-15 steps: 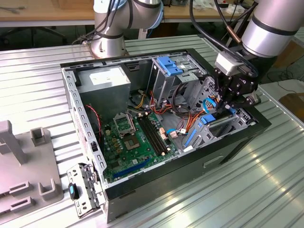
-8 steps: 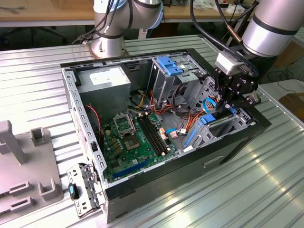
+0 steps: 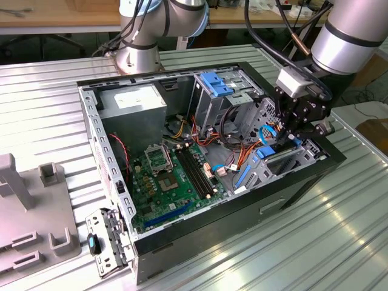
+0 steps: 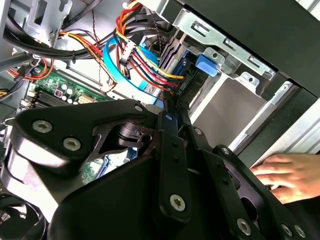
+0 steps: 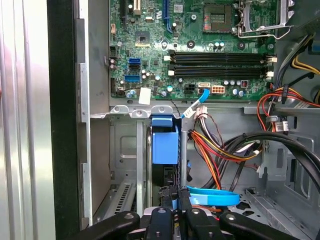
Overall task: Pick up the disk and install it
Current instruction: 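Insert the second disk wire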
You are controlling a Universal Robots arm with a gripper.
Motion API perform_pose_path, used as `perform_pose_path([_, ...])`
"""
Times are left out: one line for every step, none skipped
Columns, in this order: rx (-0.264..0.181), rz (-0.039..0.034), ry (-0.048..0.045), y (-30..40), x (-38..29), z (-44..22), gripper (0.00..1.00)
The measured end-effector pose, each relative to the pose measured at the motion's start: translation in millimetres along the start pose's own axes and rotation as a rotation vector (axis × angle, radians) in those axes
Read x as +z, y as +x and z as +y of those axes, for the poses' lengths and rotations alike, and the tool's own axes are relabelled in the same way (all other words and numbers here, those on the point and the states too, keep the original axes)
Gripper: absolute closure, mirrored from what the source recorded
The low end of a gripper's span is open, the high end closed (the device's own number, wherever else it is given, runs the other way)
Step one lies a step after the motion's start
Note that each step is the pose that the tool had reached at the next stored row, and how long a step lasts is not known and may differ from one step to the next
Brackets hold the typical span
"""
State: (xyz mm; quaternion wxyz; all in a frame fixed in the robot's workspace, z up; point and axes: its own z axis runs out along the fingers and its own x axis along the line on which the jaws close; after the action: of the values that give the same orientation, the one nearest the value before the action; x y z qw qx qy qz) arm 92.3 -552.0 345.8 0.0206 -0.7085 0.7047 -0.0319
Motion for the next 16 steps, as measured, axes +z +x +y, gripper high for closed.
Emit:
perform_pose_path([0.0, -0.0015, 0.0, 0.0, 0.1, 0.0, 0.84])
perform_pose_path([0.0, -0.0028, 0.0, 0.1, 0.0, 0.0, 0.84])
perform_pose_path([0.0, -0.005, 0.0, 0.1, 0.0, 0.0, 0.84])
perform_pose_path([0.001, -0.009, 0.0001, 0.1, 0.1, 0.0, 0.84])
perform_pose_path([0.001, -0.0108, 0.0001, 0.2, 0.1, 0.0, 0.84])
perform_pose_path([0.001, -0.0111, 0.0001, 0.4, 0.1, 0.0, 0.84])
perform_pose_path([0.001, -0.0112, 0.0001, 0.8, 0.2, 0.0, 0.84])
perform_pose_path([0.001, -0.0112, 0.0001, 1.1, 0.2, 0.0, 0.84])
perform_pose_path([0.001, -0.0111, 0.0, 1.4, 0.3, 0.1, 0.84])
perform_pose_path([0.001, -0.0112, 0.0, 1.6, 0.4, 0.1, 0.84])
perform_pose_path([0.001, -0.0112, 0.0001, 1.8, 0.5, 0.1, 0.84])
perform_pose_path([0.001, -0.0111, 0.0001, 1.9, 0.5, 0.1, 0.84])
perform_pose_path([0.001, -0.011, 0.0001, 2.1, 0.6, 0.1, 0.84])
perform_pose_path([0.001, -0.011, 0.0001, 2.2, 0.8, 0.1, 0.84])
perform_pose_path([0.001, -0.0109, 0.0001, 2.3, 0.9, 0.1, 0.84])
perform_pose_path([0.001, -0.0107, 0.0, 2.4, 1.3, 0.1, 0.84])
